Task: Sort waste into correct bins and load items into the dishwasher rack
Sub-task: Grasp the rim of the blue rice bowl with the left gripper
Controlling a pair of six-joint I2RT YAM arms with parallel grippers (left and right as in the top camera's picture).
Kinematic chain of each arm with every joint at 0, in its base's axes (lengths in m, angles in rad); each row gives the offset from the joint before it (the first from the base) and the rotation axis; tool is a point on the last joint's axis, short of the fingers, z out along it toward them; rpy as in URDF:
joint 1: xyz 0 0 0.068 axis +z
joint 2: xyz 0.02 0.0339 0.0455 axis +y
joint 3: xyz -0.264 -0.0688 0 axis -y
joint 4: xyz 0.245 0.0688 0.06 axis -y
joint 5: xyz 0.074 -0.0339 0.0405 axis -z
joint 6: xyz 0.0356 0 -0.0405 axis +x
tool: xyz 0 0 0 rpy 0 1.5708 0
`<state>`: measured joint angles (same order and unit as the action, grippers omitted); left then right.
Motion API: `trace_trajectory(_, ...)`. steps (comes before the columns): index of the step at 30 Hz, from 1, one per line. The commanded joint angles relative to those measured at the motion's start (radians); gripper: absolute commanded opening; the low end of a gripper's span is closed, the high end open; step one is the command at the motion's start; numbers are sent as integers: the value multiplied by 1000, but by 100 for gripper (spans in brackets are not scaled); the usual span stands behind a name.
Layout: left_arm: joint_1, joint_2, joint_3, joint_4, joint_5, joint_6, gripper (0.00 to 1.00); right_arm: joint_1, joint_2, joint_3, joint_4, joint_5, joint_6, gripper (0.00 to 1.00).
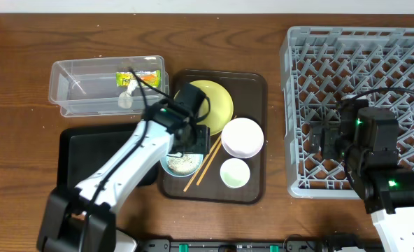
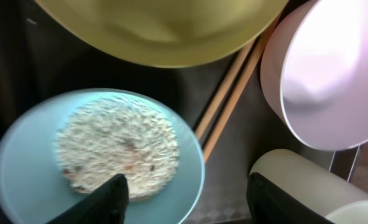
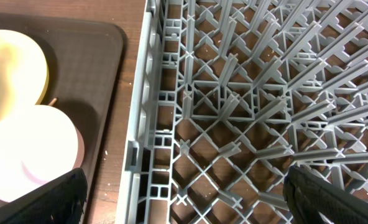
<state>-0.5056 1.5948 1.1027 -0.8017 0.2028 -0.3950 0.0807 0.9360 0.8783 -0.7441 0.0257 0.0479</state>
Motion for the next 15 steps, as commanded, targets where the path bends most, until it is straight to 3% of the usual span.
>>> trace_trajectory(1, -26, 53, -8, 6, -13, -31, 59, -9, -2, 21, -2, -4, 0, 99)
trace_trajectory(8, -56, 161, -8, 27, -13, -56, 52, -9, -2, 21, -5, -4, 0, 99)
trace_trajectory(12, -56, 188, -8, 36, -15, -60, 38, -9, -2, 21, -6, -4, 0, 99)
trace_trajectory(15, -57, 188, -8, 41, -40, -60, 33, -9, -2, 21, -5, -4, 0, 99)
